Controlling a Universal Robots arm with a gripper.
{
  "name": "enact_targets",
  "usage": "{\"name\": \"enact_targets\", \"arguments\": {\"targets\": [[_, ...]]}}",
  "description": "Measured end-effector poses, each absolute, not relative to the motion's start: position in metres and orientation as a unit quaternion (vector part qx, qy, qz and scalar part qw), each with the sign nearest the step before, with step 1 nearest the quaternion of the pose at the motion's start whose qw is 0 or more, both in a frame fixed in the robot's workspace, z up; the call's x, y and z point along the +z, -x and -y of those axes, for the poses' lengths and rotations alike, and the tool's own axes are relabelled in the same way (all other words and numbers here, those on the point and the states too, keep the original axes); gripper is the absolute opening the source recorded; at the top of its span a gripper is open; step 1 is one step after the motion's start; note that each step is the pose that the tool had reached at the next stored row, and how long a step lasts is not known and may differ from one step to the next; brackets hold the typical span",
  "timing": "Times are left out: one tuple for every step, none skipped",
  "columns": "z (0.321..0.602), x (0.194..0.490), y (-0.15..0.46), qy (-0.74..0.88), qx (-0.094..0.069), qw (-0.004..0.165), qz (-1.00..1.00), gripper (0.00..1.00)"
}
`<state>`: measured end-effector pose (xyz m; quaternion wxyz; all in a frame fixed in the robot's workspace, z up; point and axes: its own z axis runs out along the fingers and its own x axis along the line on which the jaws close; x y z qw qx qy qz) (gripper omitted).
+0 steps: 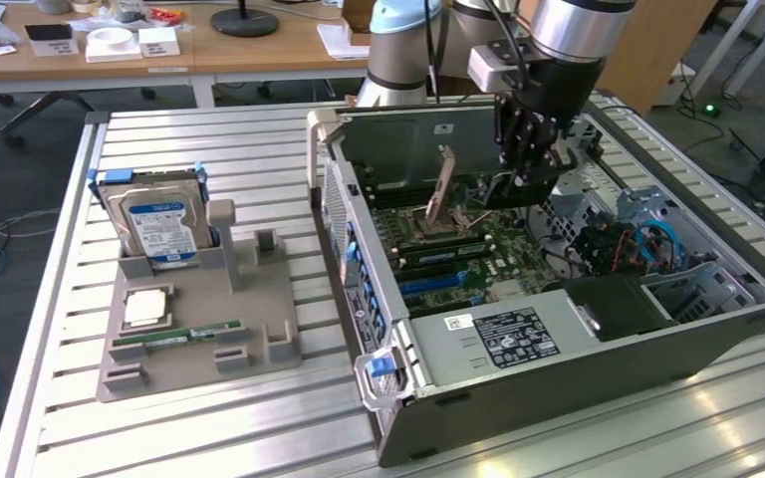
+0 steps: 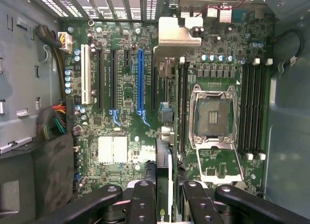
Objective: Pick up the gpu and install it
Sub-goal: 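Insert the gpu into the slot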
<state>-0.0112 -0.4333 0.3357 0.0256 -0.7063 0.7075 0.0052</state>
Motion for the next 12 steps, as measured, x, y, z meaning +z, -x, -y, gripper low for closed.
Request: {"name": "enact_targets", "arguments": {"targets": [[0.433,0.336,0.012,0.706,0.005,0.026,-0.708,0.26],[0.433,0.336,0.013,0.706,0.005,0.026,-0.707,0.26],[0.433,0.335,0.014,0.706,0.005,0.026,-0.707,0.26],[0.433,0.335,0.015,0.706,0.005,0.026,-0.707,0.26],[0.433,0.335,0.016,0.706,0.005,0.026,-0.707,0.26],[0.433,0.335,0.018,0.706,0.004,0.026,-0.707,0.26],[0.433,0.335,0.019,0.706,0.004,0.026,-0.707,0.26],[0.433,0.335,0.021,0.706,0.004,0.027,-0.707,0.26],[0.433,0.334,0.023,0.706,0.004,0.027,-0.707,0.26],[0.433,0.334,0.025,0.706,0.004,0.027,-0.707,0.26],[0.433,0.334,0.027,0.706,0.004,0.027,-0.707,0.26],[0.433,0.334,0.028,0.706,0.004,0.027,-0.707,0.26]]}}
